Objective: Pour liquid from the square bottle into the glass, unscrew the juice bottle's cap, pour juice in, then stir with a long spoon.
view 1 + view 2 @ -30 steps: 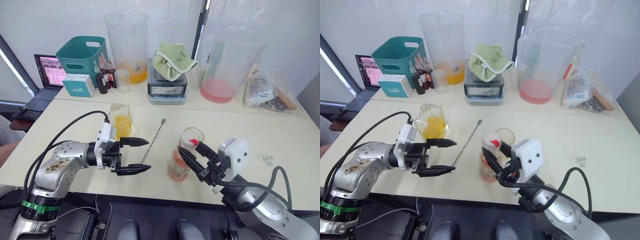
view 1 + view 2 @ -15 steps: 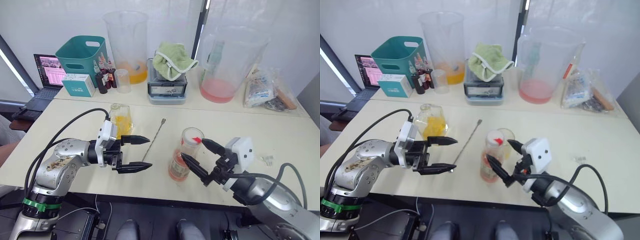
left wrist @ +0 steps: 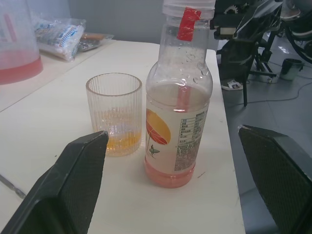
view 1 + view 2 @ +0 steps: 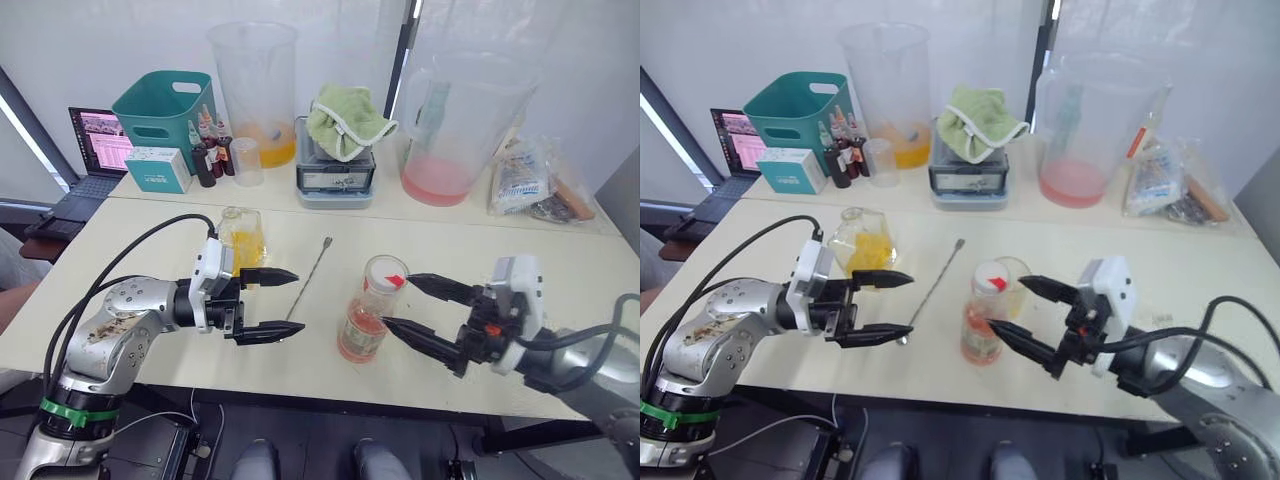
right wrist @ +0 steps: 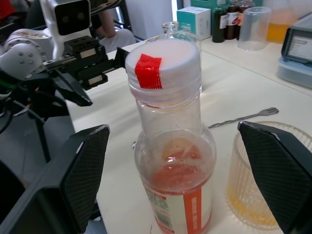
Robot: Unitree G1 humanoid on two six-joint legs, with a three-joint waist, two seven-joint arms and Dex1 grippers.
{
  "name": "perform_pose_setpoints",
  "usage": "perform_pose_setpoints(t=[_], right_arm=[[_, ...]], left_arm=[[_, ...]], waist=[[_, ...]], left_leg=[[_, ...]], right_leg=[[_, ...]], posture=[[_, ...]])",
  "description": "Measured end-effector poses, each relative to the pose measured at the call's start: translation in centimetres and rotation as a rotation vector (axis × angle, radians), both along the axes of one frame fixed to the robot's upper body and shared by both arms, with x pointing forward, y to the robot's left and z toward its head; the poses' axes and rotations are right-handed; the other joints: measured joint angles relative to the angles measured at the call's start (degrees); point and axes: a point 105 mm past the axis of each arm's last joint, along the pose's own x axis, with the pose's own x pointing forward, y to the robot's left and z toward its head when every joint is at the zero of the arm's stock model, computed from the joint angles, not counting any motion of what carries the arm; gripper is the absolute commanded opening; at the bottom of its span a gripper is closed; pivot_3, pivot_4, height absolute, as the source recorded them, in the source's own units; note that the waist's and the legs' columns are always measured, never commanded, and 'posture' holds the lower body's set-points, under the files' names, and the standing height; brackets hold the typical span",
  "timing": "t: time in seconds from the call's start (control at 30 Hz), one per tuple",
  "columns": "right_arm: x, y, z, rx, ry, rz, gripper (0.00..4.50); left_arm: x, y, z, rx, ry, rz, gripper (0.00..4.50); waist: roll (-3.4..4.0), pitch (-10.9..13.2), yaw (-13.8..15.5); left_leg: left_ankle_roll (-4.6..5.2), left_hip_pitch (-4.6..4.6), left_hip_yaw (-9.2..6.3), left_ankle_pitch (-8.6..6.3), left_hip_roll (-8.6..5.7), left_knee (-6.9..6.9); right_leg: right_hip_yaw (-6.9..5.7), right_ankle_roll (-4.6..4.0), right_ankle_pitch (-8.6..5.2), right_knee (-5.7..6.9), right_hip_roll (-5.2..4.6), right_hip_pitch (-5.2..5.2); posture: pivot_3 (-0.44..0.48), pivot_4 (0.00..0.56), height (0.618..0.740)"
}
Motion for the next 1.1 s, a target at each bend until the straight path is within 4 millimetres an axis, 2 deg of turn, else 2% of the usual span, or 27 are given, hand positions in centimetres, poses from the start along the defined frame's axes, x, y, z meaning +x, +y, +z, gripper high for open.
perform_pose_setpoints(t=[0.23,0.47,0.87,0.93,1.1], right_arm=[[0.9,-2.6,0.3,0.022,0.028,-0.034,4.47],[2.0,-5.2,-1.0,-0.013,0.047,-0.1,4.47],[2.6,-7.4,-2.3,-0.058,0.049,-0.109,4.47],[2.6,-7.4,-2.2,-0.063,0.041,-0.106,4.47],[2.8,-7.2,-1.4,-0.074,0.011,-0.08,4.47]], left_arm=[[-0.1,0.2,0.4,0.005,-0.019,0.019,4.5],[0.0,0.1,0.5,-0.002,0.014,0.028,4.5],[0.4,0.9,1.8,-0.023,0.017,0.041,4.5],[0.5,0.5,2.2,-0.037,0.014,0.027,4.5],[0.6,-1.8,3.6,-0.067,0.009,-0.062,4.5]], waist=[[0.0,0.0,0.04],[0.0,0.0,0.01],[0.0,0.0,0.01],[0.0,0.01,0.11],[0.0,0.01,0.18]], left_leg=[[0.0,0.0,0.0,0.0,-0.01,0.0],[0.0,0.0,0.0,0.0,-0.01,0.0],[0.0,0.02,0.01,0.0,-0.02,0.0],[0.0,0.01,0.01,0.0,-0.03,0.0],[0.0,0.05,0.0,0.0,-0.04,0.02]], right_leg=[[0.0,0.0,0.0,-0.03,-0.01,0.02],[0.0,0.01,0.0,-0.02,0.0,0.0],[0.0,0.01,0.0,-0.02,0.0,0.02],[0.0,0.01,0.0,-0.02,0.0,0.02],[0.0,0.03,0.01,-0.09,0.0,0.13]], posture=[[0.0,0.15,0.74],[0.0,0.15,0.74],[0.0,0.15,0.74],[0.0,0.15,0.74],[0.0,0.15,0.74]])
